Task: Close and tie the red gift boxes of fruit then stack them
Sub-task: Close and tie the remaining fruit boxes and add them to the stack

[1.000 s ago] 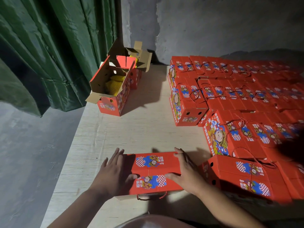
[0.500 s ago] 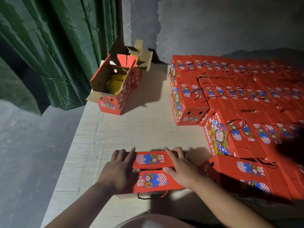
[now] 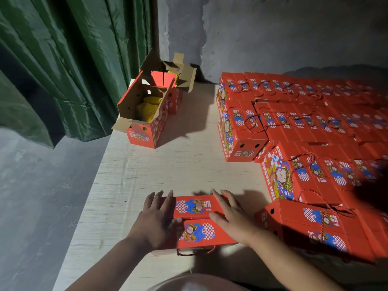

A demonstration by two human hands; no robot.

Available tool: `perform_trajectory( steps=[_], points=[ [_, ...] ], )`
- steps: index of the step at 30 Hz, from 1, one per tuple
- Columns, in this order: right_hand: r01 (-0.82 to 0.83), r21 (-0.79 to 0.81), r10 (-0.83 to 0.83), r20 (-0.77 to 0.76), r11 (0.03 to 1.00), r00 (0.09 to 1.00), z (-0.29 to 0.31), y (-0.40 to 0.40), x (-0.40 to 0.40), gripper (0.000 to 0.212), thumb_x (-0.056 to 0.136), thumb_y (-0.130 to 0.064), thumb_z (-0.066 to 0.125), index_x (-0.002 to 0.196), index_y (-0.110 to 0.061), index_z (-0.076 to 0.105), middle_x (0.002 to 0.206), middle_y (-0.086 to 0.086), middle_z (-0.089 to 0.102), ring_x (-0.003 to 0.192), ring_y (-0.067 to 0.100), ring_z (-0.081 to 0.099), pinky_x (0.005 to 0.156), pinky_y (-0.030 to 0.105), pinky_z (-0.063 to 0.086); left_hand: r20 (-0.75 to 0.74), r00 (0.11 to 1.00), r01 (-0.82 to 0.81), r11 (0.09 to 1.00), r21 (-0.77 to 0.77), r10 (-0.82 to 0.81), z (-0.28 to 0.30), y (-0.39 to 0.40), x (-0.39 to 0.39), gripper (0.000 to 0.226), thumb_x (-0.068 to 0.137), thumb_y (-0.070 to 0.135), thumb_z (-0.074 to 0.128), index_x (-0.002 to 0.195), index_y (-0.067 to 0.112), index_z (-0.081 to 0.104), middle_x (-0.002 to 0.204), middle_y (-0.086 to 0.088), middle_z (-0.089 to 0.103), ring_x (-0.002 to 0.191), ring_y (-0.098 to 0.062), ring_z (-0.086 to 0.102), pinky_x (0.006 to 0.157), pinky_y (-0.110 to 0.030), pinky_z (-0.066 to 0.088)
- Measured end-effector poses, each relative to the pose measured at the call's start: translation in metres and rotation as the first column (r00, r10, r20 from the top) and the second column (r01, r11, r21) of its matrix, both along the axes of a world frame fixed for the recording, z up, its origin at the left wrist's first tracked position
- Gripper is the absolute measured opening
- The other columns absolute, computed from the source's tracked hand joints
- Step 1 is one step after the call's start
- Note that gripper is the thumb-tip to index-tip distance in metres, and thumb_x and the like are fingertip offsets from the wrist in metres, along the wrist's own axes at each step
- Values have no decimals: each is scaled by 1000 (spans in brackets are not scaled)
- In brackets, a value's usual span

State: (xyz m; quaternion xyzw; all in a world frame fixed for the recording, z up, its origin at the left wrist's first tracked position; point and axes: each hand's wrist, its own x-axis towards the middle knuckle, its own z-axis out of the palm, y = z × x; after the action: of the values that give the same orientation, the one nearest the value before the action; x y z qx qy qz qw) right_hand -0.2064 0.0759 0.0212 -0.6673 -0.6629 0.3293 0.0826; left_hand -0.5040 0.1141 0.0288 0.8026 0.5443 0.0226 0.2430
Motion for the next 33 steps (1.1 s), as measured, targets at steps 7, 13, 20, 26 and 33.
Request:
perform_trajectory(
  steps=[7, 13, 20, 26, 33],
  points=[
    [97, 23, -95, -73, 995, 993, -6, 5, -2, 51, 107, -45, 41, 157, -47, 28, 157, -24, 12, 145, 0, 23, 112, 19, 22, 508, 791, -263, 939, -222, 342, -2, 7, -2, 48, 104, 11, 54, 152, 14, 44, 151, -6, 44, 144, -25, 37, 121, -39, 29],
    [120, 15, -118, -110, 993, 987, -5, 4, 0, 49, 108, -39, 43, 155, -48, 33, 158, -22, 17, 144, -5, 23, 112, 17, 21, 560, 404, -364, 689, -627, 723, -12, -2, 1, 61, 105, 19, 56, 158, 37, 32, 131, 31, 58, 133, -6, 52, 105, -24, 41],
    [133, -23, -135, -156, 991, 979, 1, 6, 2, 48, 108, -38, 44, 154, -49, 35, 159, -24, 18, 144, -3, 27, 114, 21, 25, 539, 358, -295, 640, -709, 762, -5, -5, -2, 46, 108, 28, 49, 144, 53, 41, 124, 35, 60, 107, 14, 61, 90, -18, 42],
    [131, -48, -137, -171, 990, 976, 6, 7, 4, 49, 108, -40, 43, 154, -51, 33, 160, -26, 17, 144, -4, 26, 113, 23, 25, 536, 377, -264, 642, -720, 755, 0, -1, -4, 48, 107, 24, 49, 150, 43, 39, 141, 9, 59, 124, -11, 60, 107, -33, 44],
    [132, -50, -140, -190, 990, 972, 6, 8, 5, 48, 107, -42, 44, 153, -53, 33, 160, -29, 17, 143, -7, 25, 113, 22, 25, 544, 384, -272, 654, -706, 747, -4, 0, -2, 55, 106, 17, 52, 153, 40, 34, 122, 19, 65, 102, 6, 66, 82, -17, 45]
  ],
)
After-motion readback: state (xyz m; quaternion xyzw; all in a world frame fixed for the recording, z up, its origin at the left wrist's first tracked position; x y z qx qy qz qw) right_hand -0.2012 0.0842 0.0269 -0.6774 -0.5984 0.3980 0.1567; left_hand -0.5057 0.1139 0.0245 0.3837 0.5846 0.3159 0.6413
